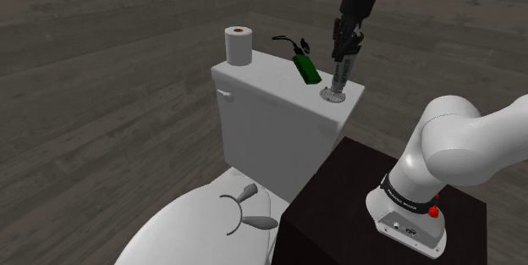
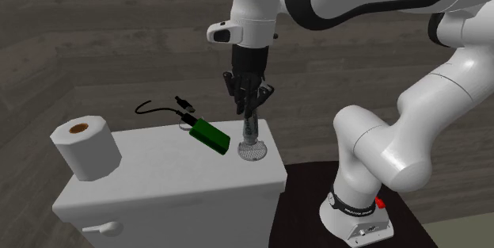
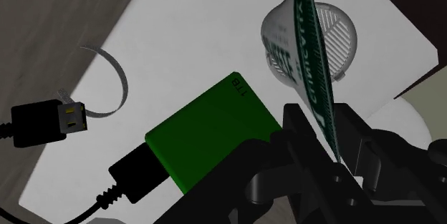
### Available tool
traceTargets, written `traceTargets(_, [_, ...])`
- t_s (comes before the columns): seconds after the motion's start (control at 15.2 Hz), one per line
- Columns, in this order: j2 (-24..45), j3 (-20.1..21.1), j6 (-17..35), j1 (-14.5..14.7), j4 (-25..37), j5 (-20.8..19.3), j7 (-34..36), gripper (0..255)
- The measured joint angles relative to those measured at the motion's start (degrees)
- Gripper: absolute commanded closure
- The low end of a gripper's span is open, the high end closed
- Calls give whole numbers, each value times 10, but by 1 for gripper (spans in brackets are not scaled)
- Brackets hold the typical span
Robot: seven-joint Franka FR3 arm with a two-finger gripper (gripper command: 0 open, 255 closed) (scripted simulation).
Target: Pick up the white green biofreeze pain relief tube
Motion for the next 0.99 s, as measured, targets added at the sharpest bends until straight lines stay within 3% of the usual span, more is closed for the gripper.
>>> traceTargets(0.99, [32,11,-95,8,127,13,-3,255])
